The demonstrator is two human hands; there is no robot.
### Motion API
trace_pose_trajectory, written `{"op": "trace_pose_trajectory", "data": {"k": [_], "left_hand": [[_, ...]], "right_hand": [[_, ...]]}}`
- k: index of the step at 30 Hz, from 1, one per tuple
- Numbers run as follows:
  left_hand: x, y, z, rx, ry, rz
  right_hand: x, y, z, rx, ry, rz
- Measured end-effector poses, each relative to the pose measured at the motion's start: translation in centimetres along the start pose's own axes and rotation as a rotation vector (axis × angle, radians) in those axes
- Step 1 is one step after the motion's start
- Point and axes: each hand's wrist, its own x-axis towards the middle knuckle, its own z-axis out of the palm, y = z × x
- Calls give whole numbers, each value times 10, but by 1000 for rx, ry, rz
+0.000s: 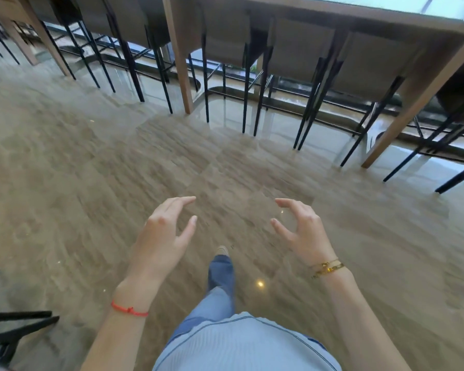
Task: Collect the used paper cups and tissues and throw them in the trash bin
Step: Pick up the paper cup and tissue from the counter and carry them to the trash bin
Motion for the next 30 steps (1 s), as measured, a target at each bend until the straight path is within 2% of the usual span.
{"op": "trace_pose_trajectory", "data": {"k": [16,25,30], "left_hand": [[376,-47,16,10,-6,103],[526,-49,29,23,-24,132],[604,-48,42,15,29,99]], "right_hand": [[356,4,5,24,70,-11],[500,21,-6,17,74,-15],[592,34,-15,-4,62,-61]]}}
